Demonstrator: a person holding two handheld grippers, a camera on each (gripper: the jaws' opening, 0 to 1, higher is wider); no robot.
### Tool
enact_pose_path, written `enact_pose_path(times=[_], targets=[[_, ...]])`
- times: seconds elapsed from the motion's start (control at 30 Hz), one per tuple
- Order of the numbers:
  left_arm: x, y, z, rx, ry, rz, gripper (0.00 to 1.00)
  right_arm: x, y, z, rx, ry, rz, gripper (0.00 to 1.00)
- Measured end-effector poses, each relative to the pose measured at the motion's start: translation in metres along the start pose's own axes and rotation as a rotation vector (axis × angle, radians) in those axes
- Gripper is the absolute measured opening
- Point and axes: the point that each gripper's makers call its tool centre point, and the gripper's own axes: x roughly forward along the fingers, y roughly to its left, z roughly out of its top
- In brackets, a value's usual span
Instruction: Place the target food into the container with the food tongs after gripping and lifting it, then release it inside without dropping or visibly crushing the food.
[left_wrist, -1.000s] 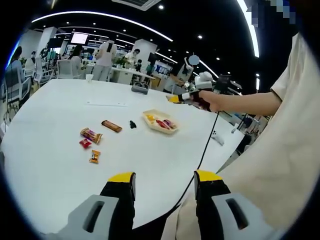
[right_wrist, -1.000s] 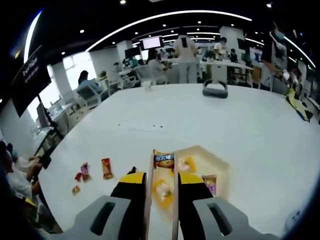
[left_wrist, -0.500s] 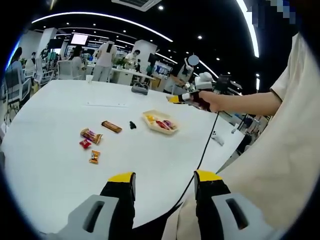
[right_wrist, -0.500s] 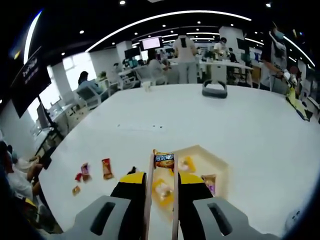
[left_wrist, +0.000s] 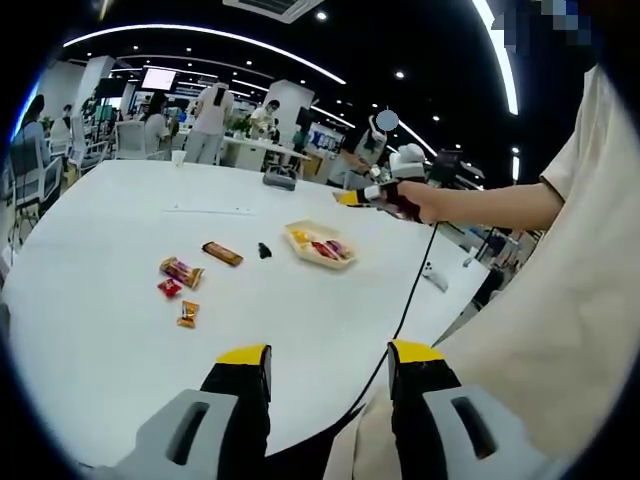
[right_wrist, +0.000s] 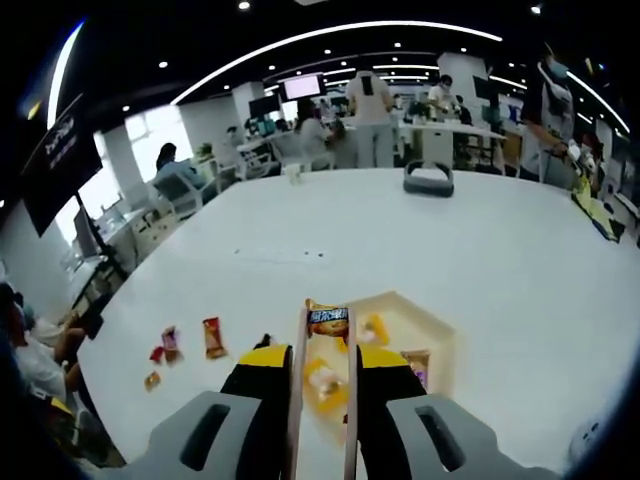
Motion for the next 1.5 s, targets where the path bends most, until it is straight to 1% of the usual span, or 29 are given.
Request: enact_pose_path(times=[0.2,0.3,0.63,1.2,1.5], targets=[[0.001,0.0,0.0,-0.001,-0.001,0.001,0.46,0.0,-0.001,0.0,0.0,-0.001,-0.003,0.24],[0.001,-0.001,-0.001,-0.002,0.0,0.001,0.46,-0.001,-0.003,0.0,0.024,-0.006,-0.003,0.24],[0.0,0.0,-0.003,-0.006,0.001,0.004,0.46,-0.002,-0.003,-0.003,0.024,-0.002,-0.008,0.24],[0.001,-0.001,-0.004,-0.006,0.003,-0.001,0.46,-0.008,-0.02,-0.003,0.042,-0.018,-0.053,0.26],[0.0,-0.002,-0.006,-0.009,0.006,-0.001,0.46,-0.01,-0.024,-0.006,0.048,-0.018,-0.064,0.26]])
